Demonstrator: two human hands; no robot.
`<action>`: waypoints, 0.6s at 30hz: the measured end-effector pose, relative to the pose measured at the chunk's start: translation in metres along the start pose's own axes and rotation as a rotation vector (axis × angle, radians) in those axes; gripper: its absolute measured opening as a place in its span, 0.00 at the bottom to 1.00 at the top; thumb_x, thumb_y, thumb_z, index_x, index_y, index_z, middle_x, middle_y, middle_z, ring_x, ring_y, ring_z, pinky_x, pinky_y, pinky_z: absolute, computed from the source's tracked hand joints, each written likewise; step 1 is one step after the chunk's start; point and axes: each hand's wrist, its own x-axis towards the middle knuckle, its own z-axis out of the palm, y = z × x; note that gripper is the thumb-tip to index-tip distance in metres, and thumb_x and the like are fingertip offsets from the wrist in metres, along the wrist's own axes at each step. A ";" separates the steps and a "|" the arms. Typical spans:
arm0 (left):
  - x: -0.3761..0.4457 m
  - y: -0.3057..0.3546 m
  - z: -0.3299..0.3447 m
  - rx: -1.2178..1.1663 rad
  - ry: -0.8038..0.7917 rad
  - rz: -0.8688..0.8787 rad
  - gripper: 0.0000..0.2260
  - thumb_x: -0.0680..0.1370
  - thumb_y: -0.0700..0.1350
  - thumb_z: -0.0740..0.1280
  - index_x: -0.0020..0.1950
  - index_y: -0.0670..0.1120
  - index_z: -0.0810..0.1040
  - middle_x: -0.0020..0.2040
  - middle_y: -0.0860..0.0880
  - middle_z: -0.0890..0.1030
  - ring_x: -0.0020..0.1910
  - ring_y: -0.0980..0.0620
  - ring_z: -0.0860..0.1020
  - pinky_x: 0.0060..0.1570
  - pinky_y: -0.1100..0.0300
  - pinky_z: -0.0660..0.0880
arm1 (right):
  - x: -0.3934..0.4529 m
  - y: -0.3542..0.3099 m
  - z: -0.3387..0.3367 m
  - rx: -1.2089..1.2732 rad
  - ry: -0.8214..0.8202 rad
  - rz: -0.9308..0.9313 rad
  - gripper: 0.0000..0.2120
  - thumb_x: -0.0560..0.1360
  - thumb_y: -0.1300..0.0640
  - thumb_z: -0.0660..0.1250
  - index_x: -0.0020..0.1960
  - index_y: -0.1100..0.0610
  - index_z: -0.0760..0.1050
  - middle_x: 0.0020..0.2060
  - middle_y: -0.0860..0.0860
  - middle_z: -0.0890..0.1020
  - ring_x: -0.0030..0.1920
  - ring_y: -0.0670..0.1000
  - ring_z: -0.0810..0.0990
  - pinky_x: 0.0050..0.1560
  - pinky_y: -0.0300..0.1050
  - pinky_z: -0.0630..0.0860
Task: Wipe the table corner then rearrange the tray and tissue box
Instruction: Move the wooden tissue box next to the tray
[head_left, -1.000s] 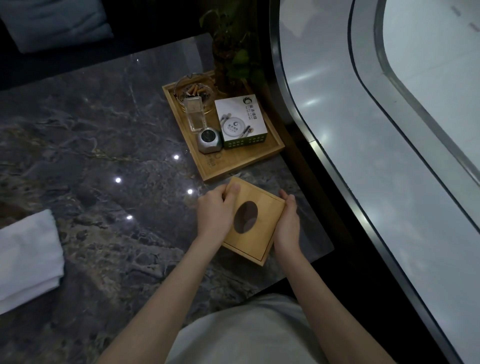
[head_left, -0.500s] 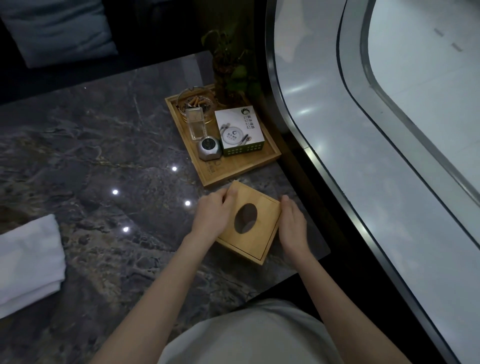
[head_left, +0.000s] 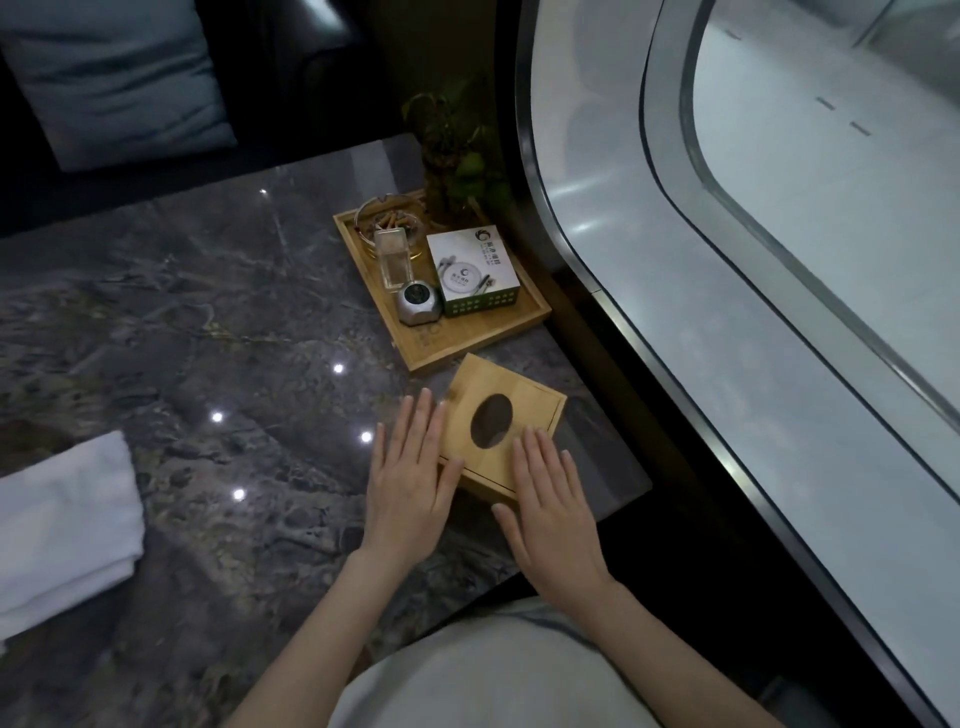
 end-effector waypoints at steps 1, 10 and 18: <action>-0.001 0.000 0.000 -0.005 -0.009 -0.008 0.30 0.78 0.61 0.37 0.75 0.47 0.51 0.76 0.51 0.49 0.74 0.57 0.43 0.72 0.53 0.40 | 0.000 -0.001 0.001 0.009 -0.008 0.023 0.29 0.80 0.44 0.43 0.74 0.62 0.52 0.73 0.56 0.56 0.76 0.48 0.37 0.74 0.46 0.42; 0.008 0.001 -0.005 -0.022 -0.098 -0.011 0.34 0.73 0.64 0.31 0.75 0.51 0.43 0.74 0.58 0.40 0.74 0.58 0.38 0.71 0.54 0.36 | 0.004 -0.008 0.000 0.153 0.004 0.110 0.27 0.81 0.47 0.38 0.74 0.62 0.50 0.73 0.52 0.54 0.74 0.45 0.46 0.73 0.40 0.39; 0.030 0.007 -0.005 -0.049 -0.111 -0.005 0.31 0.74 0.61 0.37 0.75 0.51 0.44 0.74 0.57 0.41 0.73 0.60 0.38 0.70 0.56 0.35 | 0.020 -0.001 0.000 0.148 0.017 0.148 0.27 0.81 0.48 0.40 0.74 0.62 0.54 0.73 0.56 0.61 0.74 0.47 0.48 0.73 0.41 0.39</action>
